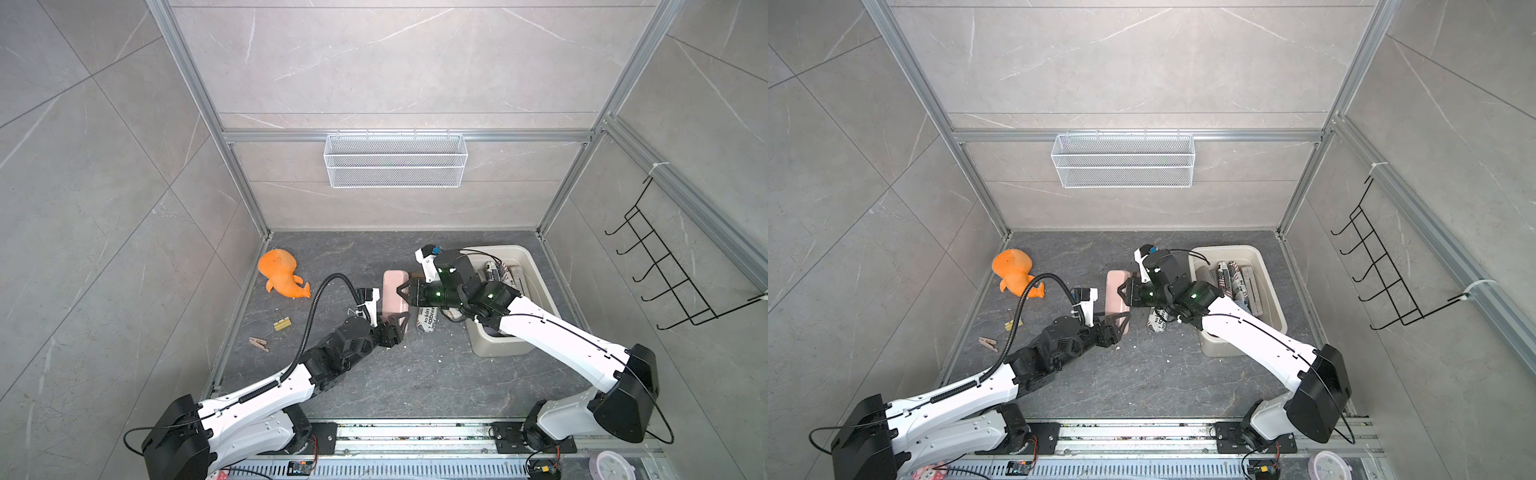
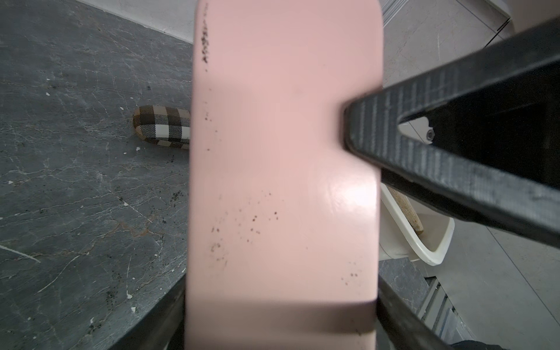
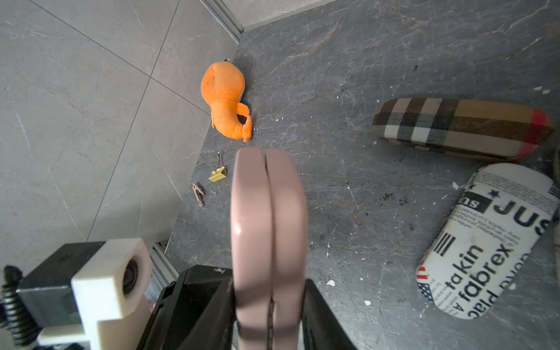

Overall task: Put the glasses cases into the storage boxes
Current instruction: Pick up the glasses case at the center of the board.

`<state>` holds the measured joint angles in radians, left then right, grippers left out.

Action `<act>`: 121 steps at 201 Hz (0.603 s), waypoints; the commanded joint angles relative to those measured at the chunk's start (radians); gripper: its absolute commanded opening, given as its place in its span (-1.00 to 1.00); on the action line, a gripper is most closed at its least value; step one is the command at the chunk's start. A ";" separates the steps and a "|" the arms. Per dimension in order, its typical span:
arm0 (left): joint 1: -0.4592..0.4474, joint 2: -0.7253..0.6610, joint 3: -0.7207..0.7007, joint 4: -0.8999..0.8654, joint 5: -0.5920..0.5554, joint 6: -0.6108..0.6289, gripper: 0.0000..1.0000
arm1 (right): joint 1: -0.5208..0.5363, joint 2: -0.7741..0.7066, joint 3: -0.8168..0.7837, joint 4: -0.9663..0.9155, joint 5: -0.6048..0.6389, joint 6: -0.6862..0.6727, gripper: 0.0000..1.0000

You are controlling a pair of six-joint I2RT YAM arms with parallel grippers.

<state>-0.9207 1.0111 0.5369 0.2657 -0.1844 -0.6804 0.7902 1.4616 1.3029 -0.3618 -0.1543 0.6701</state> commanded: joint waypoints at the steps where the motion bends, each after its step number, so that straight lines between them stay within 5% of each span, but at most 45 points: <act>1: -0.004 -0.030 0.003 0.096 0.017 0.036 0.22 | 0.020 0.017 0.048 0.019 0.001 -0.001 -0.24; 52: 0.000 -0.073 -0.006 0.080 0.005 0.049 0.22 | 0.021 0.027 0.047 -0.012 0.057 -0.015 0.09; 99: 0.001 -0.078 0.001 0.078 0.017 0.055 0.26 | 0.024 0.029 0.044 0.010 0.040 -0.012 -0.13; 121: 0.000 -0.069 0.011 0.062 0.028 0.052 0.52 | 0.025 0.018 0.054 0.017 0.013 -0.016 -0.24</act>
<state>-0.9203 0.9573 0.5175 0.2619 -0.1707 -0.6605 0.8112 1.4849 1.3224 -0.3576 -0.1280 0.6617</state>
